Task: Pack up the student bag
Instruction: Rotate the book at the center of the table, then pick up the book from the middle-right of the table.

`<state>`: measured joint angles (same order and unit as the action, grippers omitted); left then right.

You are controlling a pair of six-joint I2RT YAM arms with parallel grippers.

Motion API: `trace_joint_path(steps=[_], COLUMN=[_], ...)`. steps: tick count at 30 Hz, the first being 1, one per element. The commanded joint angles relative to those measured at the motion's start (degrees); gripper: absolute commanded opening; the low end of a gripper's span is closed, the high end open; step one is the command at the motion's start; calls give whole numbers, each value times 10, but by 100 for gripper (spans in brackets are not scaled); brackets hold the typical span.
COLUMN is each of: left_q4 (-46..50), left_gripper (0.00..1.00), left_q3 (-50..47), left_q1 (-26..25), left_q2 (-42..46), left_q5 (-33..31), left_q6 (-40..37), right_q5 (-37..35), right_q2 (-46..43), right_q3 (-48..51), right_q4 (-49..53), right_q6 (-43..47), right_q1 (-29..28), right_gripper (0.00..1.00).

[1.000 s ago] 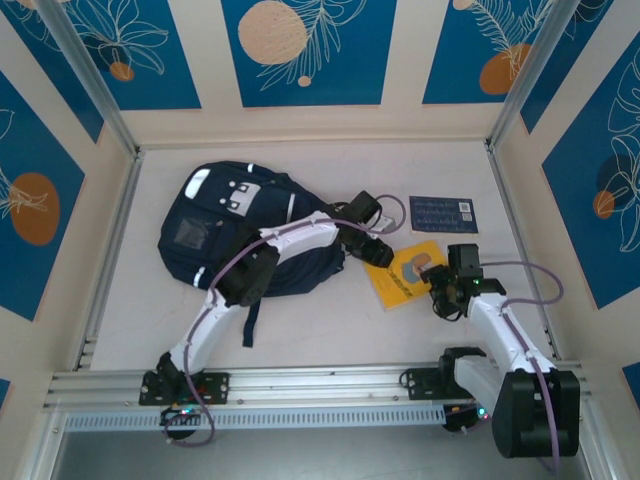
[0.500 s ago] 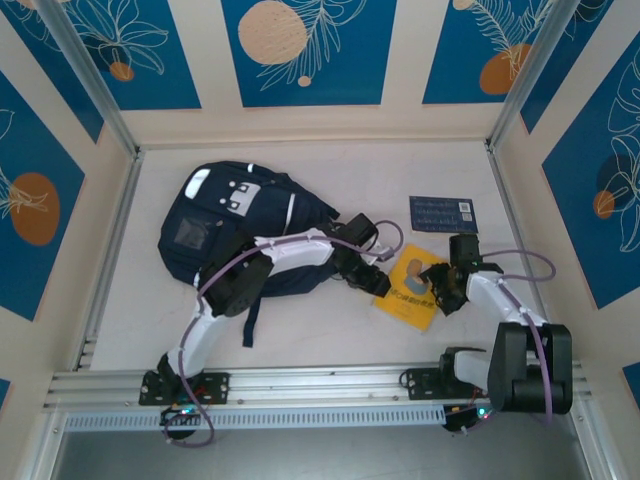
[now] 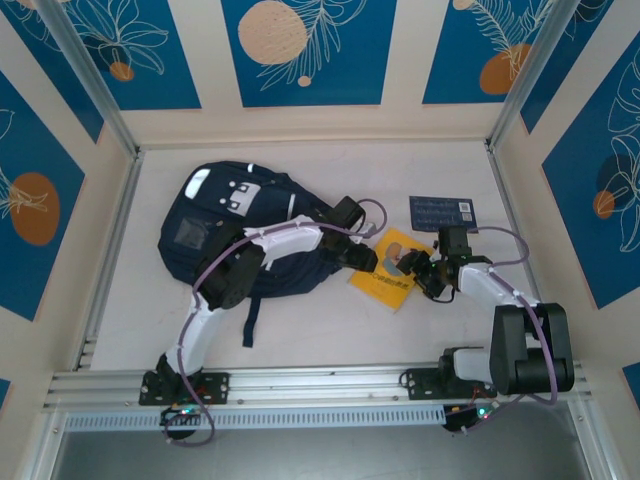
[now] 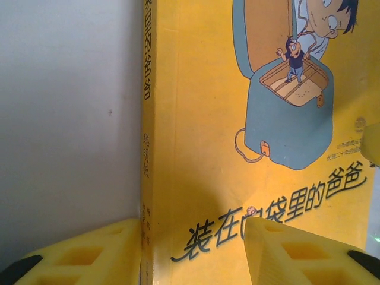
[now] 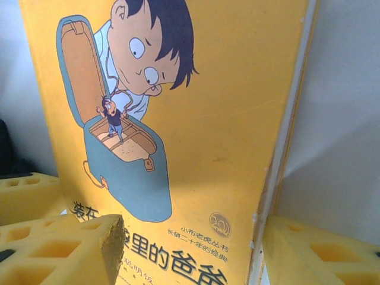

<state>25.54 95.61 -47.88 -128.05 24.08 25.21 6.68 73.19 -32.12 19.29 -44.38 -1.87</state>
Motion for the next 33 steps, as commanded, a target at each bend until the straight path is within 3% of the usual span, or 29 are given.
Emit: trace_joint_path(steps=[1, 9, 14, 19, 24, 28, 33], left_q4=[-10, -9, -10, -11, -9, 0, -23], left_gripper=[47, 47, 47, 46, 45, 47, 52], left_q3=[-9, -10, -10, -15, -21, -31, -89], left_q1=[-13, -14, -16, -15, -11, 3, 40], left_q2=[9, 5, 2, 5, 26, 65, 157], left_q5=[7, 8, 16, 13, -3, -19, -22], left_q6=[-3, -6, -6, -6, -3, 8, 44], right_q5=[88, 82, 122, 140, 112, 90, 116], right_q2=[-30, -116, -99, -57, -60, -105, -165], right_q3=[2, 12, 21, 26, 12, 0, -11], right_q4=[-38, -28, -76, -108, -58, -13, -2], right_q6=[8, -18, -36, -50, -29, -5, 4], right_q1=[-12, -9, -6, -3, -3, -3, -3], right_gripper=[60, 53, 50, 33, 12, 9, 6])
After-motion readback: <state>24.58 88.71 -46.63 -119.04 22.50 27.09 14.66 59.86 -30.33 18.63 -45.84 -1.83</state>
